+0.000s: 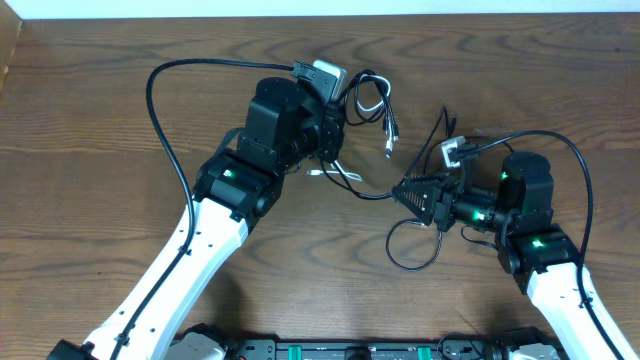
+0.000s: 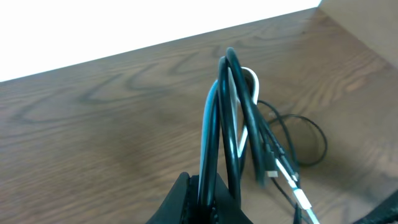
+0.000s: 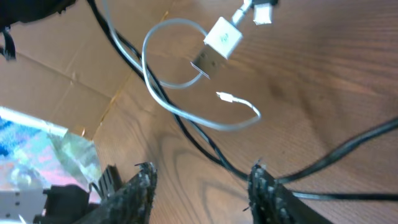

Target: Untangle cables

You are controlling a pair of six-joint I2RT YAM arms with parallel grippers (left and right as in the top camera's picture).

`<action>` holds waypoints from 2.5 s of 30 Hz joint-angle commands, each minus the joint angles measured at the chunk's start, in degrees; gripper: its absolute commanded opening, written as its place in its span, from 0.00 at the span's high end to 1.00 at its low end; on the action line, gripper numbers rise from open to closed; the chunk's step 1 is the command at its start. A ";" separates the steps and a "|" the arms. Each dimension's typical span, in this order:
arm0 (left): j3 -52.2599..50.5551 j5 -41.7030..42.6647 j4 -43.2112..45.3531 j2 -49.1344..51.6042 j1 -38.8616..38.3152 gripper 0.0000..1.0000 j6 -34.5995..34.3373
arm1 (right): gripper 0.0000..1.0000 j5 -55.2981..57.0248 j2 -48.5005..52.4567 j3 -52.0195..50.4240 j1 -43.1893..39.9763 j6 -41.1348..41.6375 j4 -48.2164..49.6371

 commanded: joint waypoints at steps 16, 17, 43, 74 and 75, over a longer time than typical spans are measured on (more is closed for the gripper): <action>0.83 16.94 0.44 -0.31 -0.13 0.93 -2.12 | 0.75 5.42 -0.09 0.48 0.48 3.63 2.86; 0.83 17.14 0.46 -0.31 -0.13 0.93 -2.12 | 0.75 5.44 -0.09 0.48 0.48 3.63 2.86; 0.83 30.01 -1.09 -0.31 -0.13 0.93 -2.05 | 0.76 11.28 -0.09 0.48 0.44 3.30 4.37; 0.83 17.03 -9.29 -0.31 -0.13 0.93 8.72 | 0.38 -0.13 -0.09 0.48 0.48 6.10 20.74; 0.83 17.05 -9.29 -0.31 -0.13 0.92 8.72 | 0.38 -0.48 -0.09 0.48 0.50 6.54 21.03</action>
